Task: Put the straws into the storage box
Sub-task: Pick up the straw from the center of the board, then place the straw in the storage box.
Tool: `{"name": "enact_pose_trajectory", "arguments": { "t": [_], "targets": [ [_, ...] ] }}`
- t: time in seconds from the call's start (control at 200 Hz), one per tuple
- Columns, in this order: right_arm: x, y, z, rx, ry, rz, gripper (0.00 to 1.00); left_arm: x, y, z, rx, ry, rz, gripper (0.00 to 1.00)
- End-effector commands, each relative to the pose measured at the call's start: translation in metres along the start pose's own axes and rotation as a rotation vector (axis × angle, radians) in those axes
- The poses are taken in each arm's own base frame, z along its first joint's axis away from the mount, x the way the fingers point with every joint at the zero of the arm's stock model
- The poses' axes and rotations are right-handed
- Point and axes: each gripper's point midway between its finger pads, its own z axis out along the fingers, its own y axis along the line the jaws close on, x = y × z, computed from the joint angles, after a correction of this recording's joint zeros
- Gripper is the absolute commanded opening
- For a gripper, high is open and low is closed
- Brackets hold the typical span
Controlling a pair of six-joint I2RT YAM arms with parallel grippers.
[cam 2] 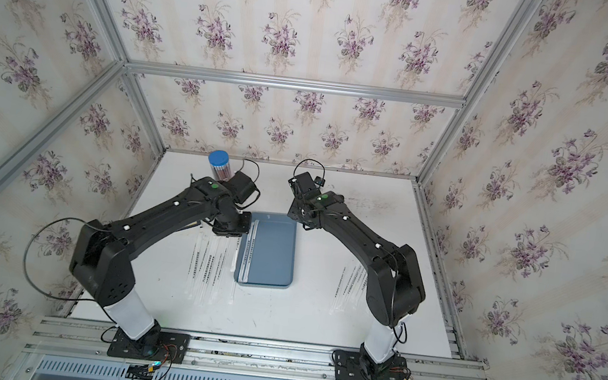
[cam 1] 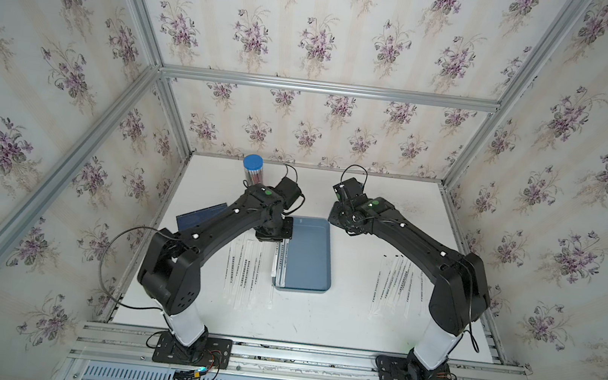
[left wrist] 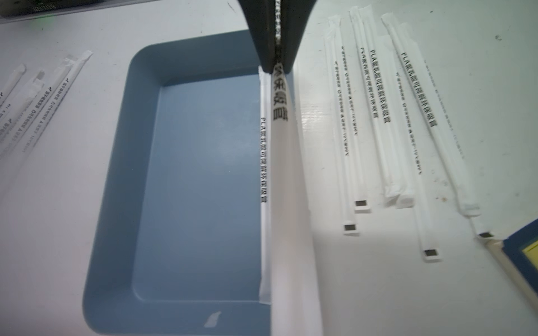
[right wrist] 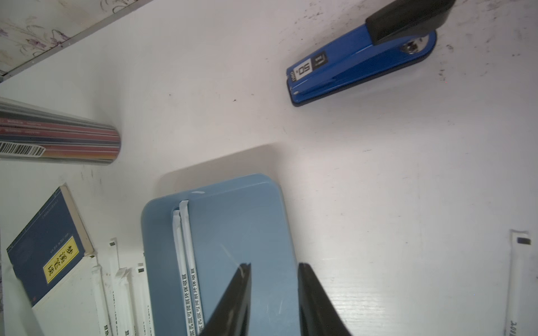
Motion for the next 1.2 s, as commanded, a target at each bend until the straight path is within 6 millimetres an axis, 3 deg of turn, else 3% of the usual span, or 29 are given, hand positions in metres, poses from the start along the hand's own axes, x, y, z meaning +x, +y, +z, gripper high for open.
{"name": "enact_pose_trajectory", "arguments": {
  "t": [0.0, 0.23, 0.465, 0.724, 1.049, 1.199],
  "targets": [
    [-0.005, -0.006, -0.003, 0.003, -0.024, 0.003, 0.32, 0.002, -0.019, 0.024, -0.012, 0.048, 0.012, 0.06],
    [0.007, -0.01, 0.003, -0.007, 0.001, 0.008, 0.32, 0.015, -0.032, 0.074, -0.046, 0.129, 0.024, 0.07],
    [0.012, -0.013, 0.008, 0.0, 0.018, -0.001, 0.32, 0.011, -0.028, 0.096, -0.093, 0.131, 0.028, 0.09],
    [0.015, -0.016, 0.01, 0.008, 0.022, 0.0, 0.32, 0.02, -0.017, 0.112, -0.127, 0.154, 0.013, 0.11],
    [0.017, -0.015, 0.011, 0.006, 0.025, 0.0, 0.32, 0.01, -0.015, 0.097, -0.132, 0.114, 0.023, 0.24],
    [0.016, -0.012, 0.01, 0.0, 0.026, -0.003, 0.32, 0.002, -0.016, 0.065, -0.12, 0.072, 0.049, 0.29]
  ]
}}
